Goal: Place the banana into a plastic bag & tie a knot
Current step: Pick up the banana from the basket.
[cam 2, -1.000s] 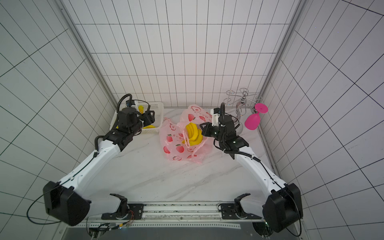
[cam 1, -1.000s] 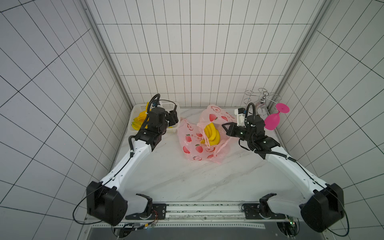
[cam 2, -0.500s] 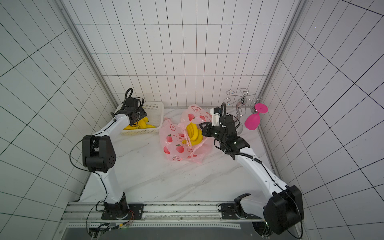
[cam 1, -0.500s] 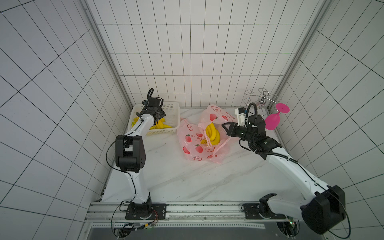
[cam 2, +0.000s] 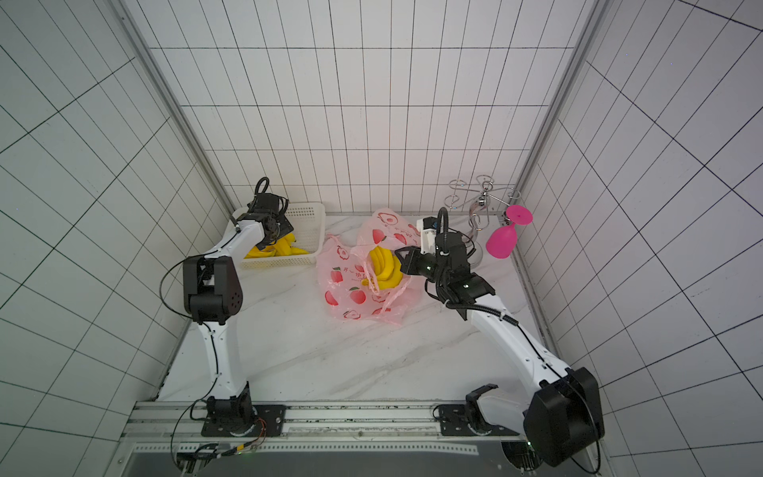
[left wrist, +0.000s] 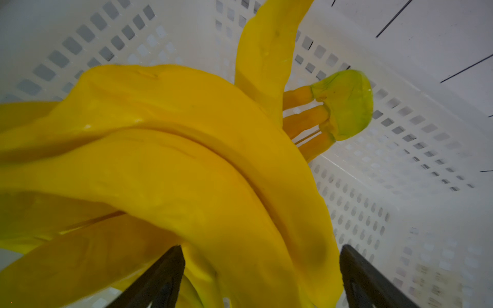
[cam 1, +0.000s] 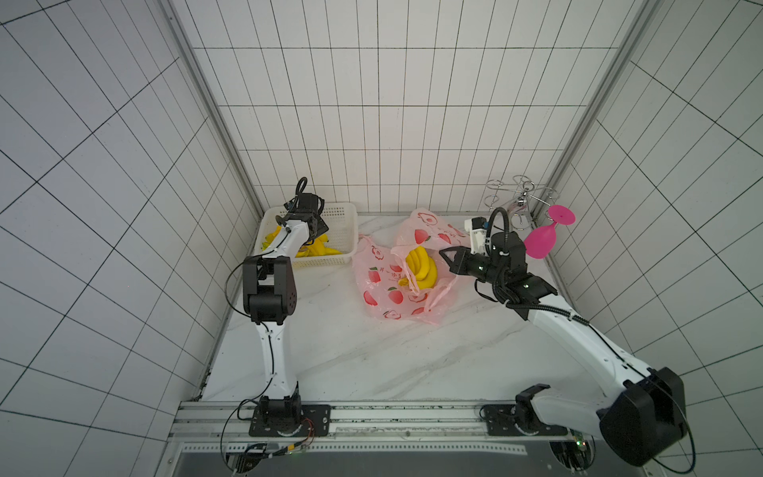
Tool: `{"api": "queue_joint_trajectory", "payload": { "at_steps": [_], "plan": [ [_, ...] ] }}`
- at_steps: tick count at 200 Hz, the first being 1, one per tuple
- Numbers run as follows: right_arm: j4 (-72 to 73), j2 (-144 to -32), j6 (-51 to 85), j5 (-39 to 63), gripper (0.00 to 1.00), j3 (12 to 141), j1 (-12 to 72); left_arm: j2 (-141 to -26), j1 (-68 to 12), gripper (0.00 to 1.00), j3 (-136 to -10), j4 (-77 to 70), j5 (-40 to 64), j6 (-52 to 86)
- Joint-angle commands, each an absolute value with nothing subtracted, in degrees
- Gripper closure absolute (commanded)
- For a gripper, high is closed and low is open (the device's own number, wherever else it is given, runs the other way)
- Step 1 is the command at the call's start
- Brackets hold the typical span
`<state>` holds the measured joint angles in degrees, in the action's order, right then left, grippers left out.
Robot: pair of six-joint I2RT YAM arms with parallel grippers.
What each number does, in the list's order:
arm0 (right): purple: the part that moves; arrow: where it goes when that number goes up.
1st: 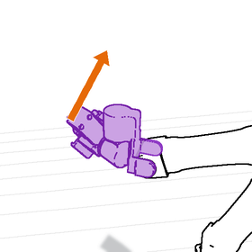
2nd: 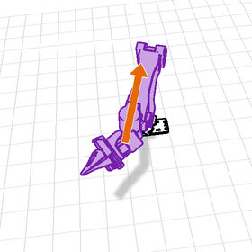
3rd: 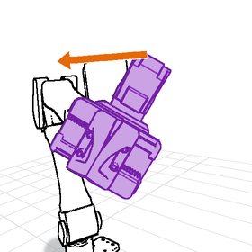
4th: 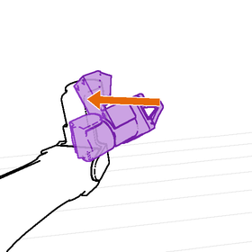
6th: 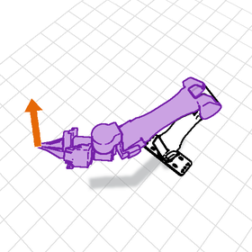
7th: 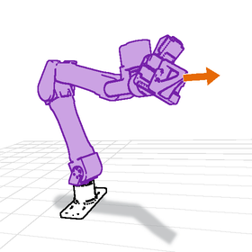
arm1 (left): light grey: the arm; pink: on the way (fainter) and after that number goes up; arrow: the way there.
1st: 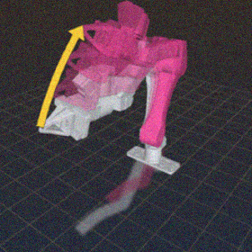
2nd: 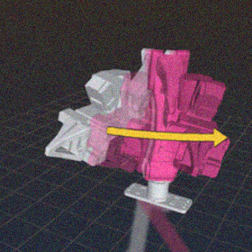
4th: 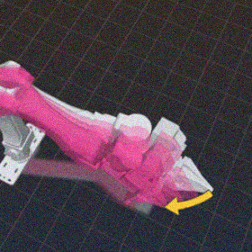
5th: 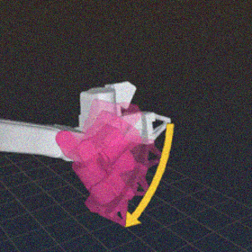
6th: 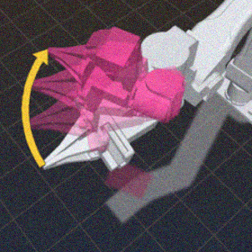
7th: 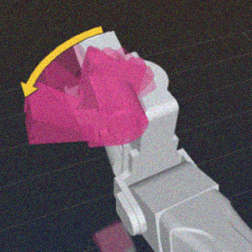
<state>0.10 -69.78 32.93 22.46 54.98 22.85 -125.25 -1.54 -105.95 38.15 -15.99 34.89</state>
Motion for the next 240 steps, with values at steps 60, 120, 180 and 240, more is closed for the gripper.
{"api": "queue_joint_trajectory", "payload": {
  "at_steps": [60,120,180,240],
  "plan": [
    [2.4,-68.1,33.0,24.4,1.00,50.6,22.3,-128.2,-0.8,0.16,-108.5,37.1,-15.1,34.4],
    [2.9,-67.8,33.4,24.4,1.00,50.3,22.3,-122.1,-1.4,0.34,-104.9,35.8,-13.8,34.0],
    [2.3,-67.5,33.0,23.9,1.00,51.4,22.3,-112.3,-2.2,0.46,-97.2,31.4,-13.7,33.7],
    [1.4,-67.1,32.4,23.2,1.00,52.1,22.3,-106.6,-2.5,0.52,-93.5,29.4,-9.7,34.0]
  ]
}}
